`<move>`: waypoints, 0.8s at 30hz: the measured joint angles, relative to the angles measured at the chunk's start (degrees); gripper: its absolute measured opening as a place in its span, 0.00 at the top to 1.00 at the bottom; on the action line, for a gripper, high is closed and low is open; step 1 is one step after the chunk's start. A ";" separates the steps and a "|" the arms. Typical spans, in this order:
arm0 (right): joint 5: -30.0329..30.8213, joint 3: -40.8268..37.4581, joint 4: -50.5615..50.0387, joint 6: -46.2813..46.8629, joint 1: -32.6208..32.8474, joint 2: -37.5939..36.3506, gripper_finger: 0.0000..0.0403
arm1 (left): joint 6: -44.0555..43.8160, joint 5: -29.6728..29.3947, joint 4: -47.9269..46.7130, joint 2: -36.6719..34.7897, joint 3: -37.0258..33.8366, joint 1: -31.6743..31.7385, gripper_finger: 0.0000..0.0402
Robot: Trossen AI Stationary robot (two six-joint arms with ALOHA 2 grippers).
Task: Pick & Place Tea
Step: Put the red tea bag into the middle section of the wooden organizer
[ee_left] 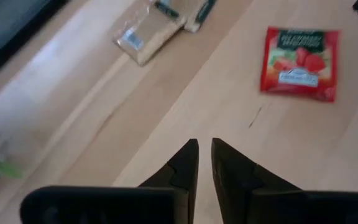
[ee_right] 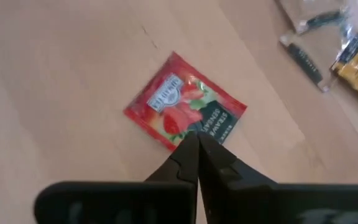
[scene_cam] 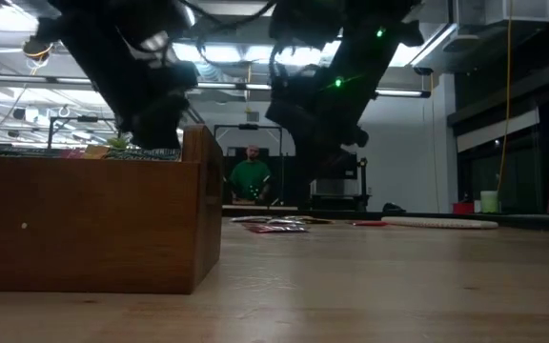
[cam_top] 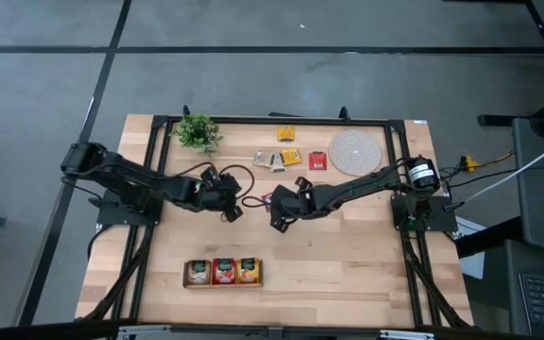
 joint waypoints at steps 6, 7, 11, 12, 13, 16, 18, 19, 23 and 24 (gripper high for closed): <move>-2.25 0.00 -0.97 -0.02 -0.09 2.08 0.98 | 2.24 3.30 7.48 3.16 -0.86 2.06 0.94; -2.41 0.00 -1.22 -0.02 -0.05 2.39 0.99 | 3.40 4.83 11.48 3.01 -1.93 2.42 0.95; -1.71 -0.02 -0.89 -0.03 0.13 2.72 0.98 | 7.70 15.09 29.84 2.15 -8.02 4.65 0.99; -0.97 -0.02 -0.94 -0.02 0.35 2.72 0.98 | 8.42 17.31 34.28 2.15 -9.62 5.35 0.99; -0.43 -0.02 -0.92 -0.02 0.62 2.72 0.98 | 8.89 18.94 37.82 2.14 -11.11 6.11 0.99; 0.21 -0.02 -0.89 0.21 1.31 2.72 0.98 | 9.07 21.94 46.37 2.16 -14.47 8.14 0.99; 0.30 -0.02 -0.89 0.84 1.58 2.72 0.99 | 9.06 23.15 49.05 2.16 -15.47 9.30 0.99; 0.39 -0.02 -0.89 1.37 1.70 2.72 0.99 | 9.07 23.69 49.03 2.18 -15.50 9.88 1.00; 0.93 -0.02 -0.48 3.20 2.41 2.72 0.97 | 9.69 26.19 49.05 5.20 -14.33 11.22 0.99; 0.92 -0.02 -0.29 3.81 2.73 2.72 0.97 | 10.15 26.40 49.14 6.47 -13.59 11.29 0.99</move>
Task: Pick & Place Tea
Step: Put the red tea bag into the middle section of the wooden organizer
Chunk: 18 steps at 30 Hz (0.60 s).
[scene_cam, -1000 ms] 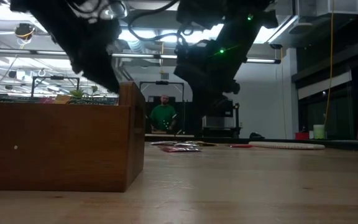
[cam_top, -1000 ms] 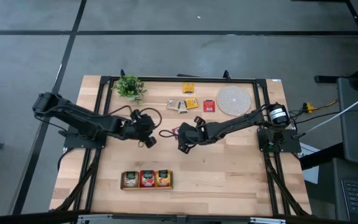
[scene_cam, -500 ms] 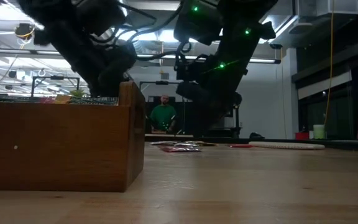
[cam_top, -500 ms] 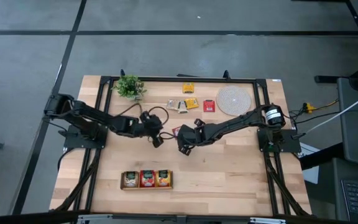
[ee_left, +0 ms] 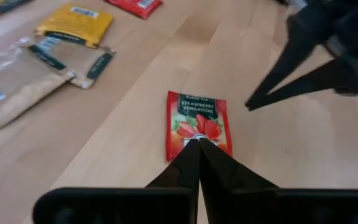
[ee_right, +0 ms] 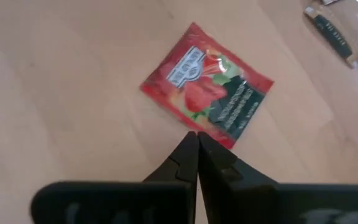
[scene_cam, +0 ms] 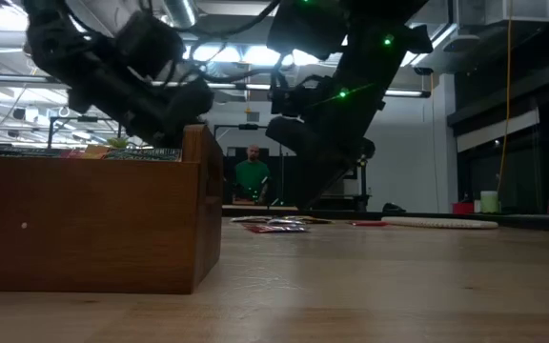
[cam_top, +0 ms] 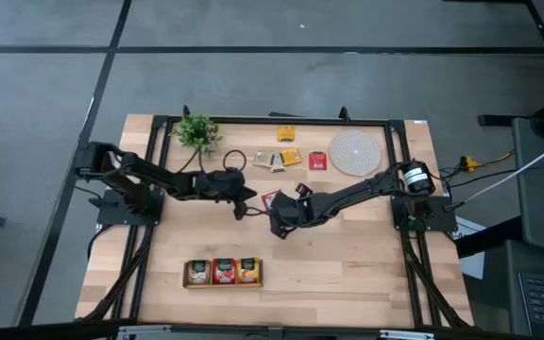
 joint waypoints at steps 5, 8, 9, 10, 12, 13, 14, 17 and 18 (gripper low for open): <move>0.49 0.02 -1.18 3.43 1.79 -1.40 0.98 | 3.72 0.09 1.40 7.10 3.91 -0.03 0.99; 2.50 0.04 -3.96 5.42 3.11 -3.13 0.99 | 5.50 1.01 2.08 10.75 6.12 0.01 1.00; 3.07 0.04 -5.94 6.64 3.48 -3.54 0.99 | 5.81 1.61 2.70 12.22 6.77 0.01 1.00; 3.89 0.04 -7.46 7.90 3.83 -3.83 0.98 | 5.91 2.48 2.95 13.65 7.61 -0.01 1.00; 4.80 0.04 -12.47 11.09 4.28 -4.22 0.97 | 5.89 3.00 2.86 16.28 9.05 -0.05 0.99; 5.19 0.04 -14.21 12.43 4.36 -4.28 0.96 | 5.88 2.95 3.07 17.68 9.84 -0.05 0.99; 5.42 0.04 -15.70 13.70 4.49 -4.28 0.96 | 5.88 2.57 2.96 18.71 10.12 -0.05 0.99; 5.61 0.02 -19.52 17.31 4.48 -4.28 0.97 | 5.85 1.86 3.74 21.25 11.47 -0.05 1.00; 5.63 0.02 -19.62 17.91 4.50 -4.28 0.98 | 5.85 1.79 3.77 21.42 11.49 -0.05 1.00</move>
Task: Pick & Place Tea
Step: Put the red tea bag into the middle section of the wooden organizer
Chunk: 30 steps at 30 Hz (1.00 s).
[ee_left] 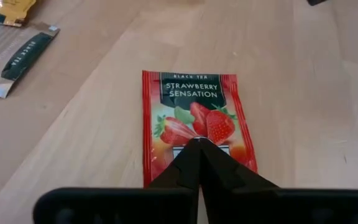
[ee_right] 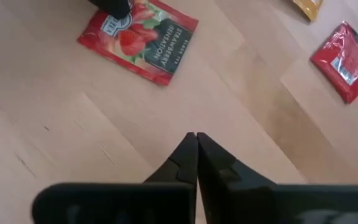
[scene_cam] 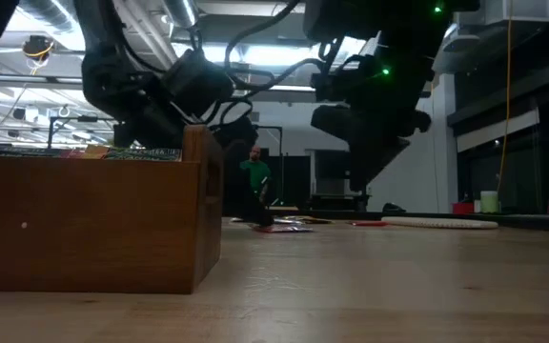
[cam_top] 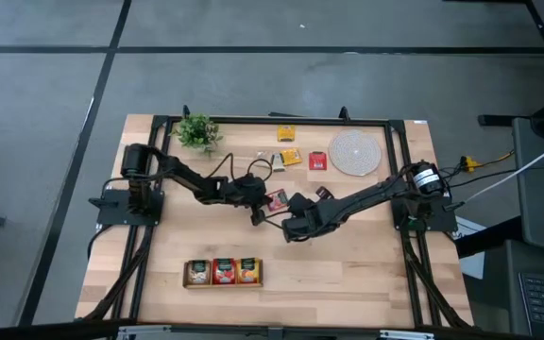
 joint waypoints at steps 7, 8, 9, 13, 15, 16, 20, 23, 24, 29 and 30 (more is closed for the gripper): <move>1.29 -2.38 3.11 1.11 -0.05 0.00 0.96 | -0.64 -0.76 -3.05 -0.26 0.05 -0.33 1.00; 1.31 -3.16 4.58 1.13 -0.15 0.00 0.96 | -0.99 -0.29 -3.67 -0.27 0.07 -0.47 1.00; 1.29 -4.01 6.35 1.17 -0.21 0.00 0.96 | -1.31 0.62 -4.48 -0.29 0.05 -0.62 0.99; -1.36 -7.12 12.95 1.23 -0.75 0.00 0.97 | -0.73 -1.38 -5.56 -0.35 0.05 -2.38 0.99; -2.01 -8.52 16.81 1.13 -0.85 0.00 0.98 | 0.11 -4.32 -6.42 -1.61 -0.06 -3.25 0.99; -2.16 -9.05 18.22 0.97 -0.89 0.00 0.99 | 1.13 -5.49 -6.92 -2.31 -0.22 -3.64 0.99; -2.19 -9.35 19.31 0.95 -0.90 0.00 0.98 | 4.11 -5.81 -10.00 -6.50 -0.61 -4.28 0.99; -1.99 -9.35 19.22 0.92 -0.90 0.00 0.94 | 4.89 -6.16 -10.61 -9.82 -0.38 -4.27 1.00; -1.83 -9.35 19.23 0.90 -0.90 0.00 0.94 | 4.91 -6.42 -11.38 -10.54 -0.36 -4.26 0.99; -1.80 -9.35 19.50 0.97 -0.90 0.00 0.93 | 5.00 -8.94 -13.34 -11.54 -0.41 -4.24 0.99; -1.81 -9.35 19.59 0.97 -0.90 0.00 0.94 | 4.66 -9.13 -14.12 -11.52 -0.39 -4.15 0.99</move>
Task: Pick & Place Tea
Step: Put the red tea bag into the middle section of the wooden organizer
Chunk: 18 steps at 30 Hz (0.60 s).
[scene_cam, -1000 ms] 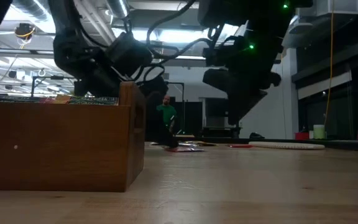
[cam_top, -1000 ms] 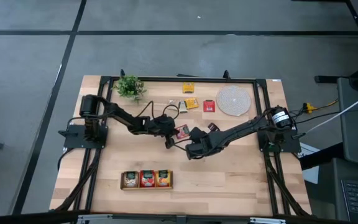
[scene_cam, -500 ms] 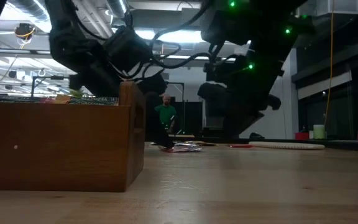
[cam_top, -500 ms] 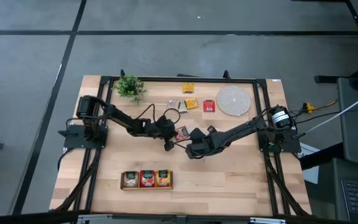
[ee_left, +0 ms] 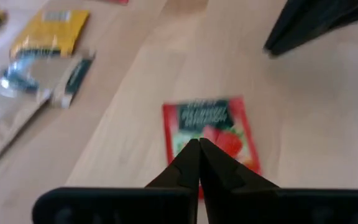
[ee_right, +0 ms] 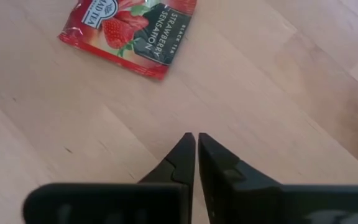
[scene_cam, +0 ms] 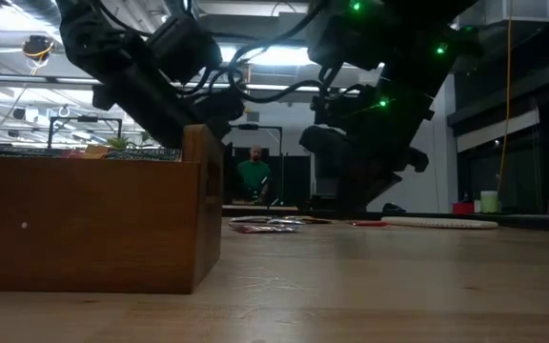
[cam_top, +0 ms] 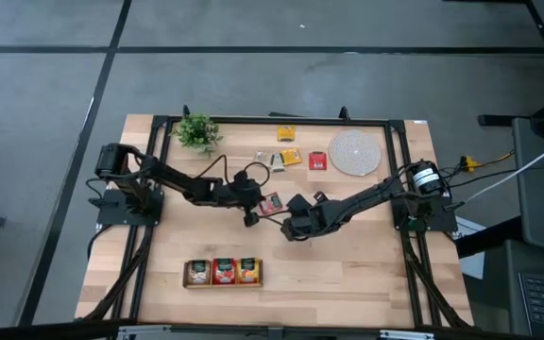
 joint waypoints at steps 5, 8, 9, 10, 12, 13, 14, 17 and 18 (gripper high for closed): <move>-0.60 0.00 1.04 0.00 0.00 0.00 0.98 | -1.32 -0.49 -3.80 0.00 0.00 0.45 0.99; -0.86 0.00 2.19 0.00 0.00 0.00 0.99 | -1.98 -0.32 -4.44 0.00 0.00 0.41 1.00; -0.86 0.00 2.44 -0.01 0.00 0.00 0.99 | -2.18 -0.11 -4.44 0.28 0.02 0.41 1.00; -0.88 0.00 2.76 -0.05 0.00 0.00 0.99 | -2.27 0.09 -4.39 0.82 0.07 0.40 1.00; -0.94 0.00 3.35 -0.07 0.00 0.00 0.97 | -2.34 0.95 -5.08 1.94 0.04 0.50 0.99; -0.94 0.00 3.45 -0.07 0.00 0.00 0.95 | -2.30 1.58 -4.35 3.10 0.09 0.53 0.99; -0.97 0.00 3.45 -0.06 0.00 0.00 0.94 | -2.30 1.98 -3.56 4.16 0.13 0.72 0.99; -0.97 0.00 3.73 1.10 -0.04 0.02 0.89 | -3.43 4.17 -1.82 7.56 0.55 1.33 1.00; -0.97 0.00 3.67 1.53 -0.04 0.02 0.88 | -4.17 4.13 -0.61 8.57 0.66 1.53 1.00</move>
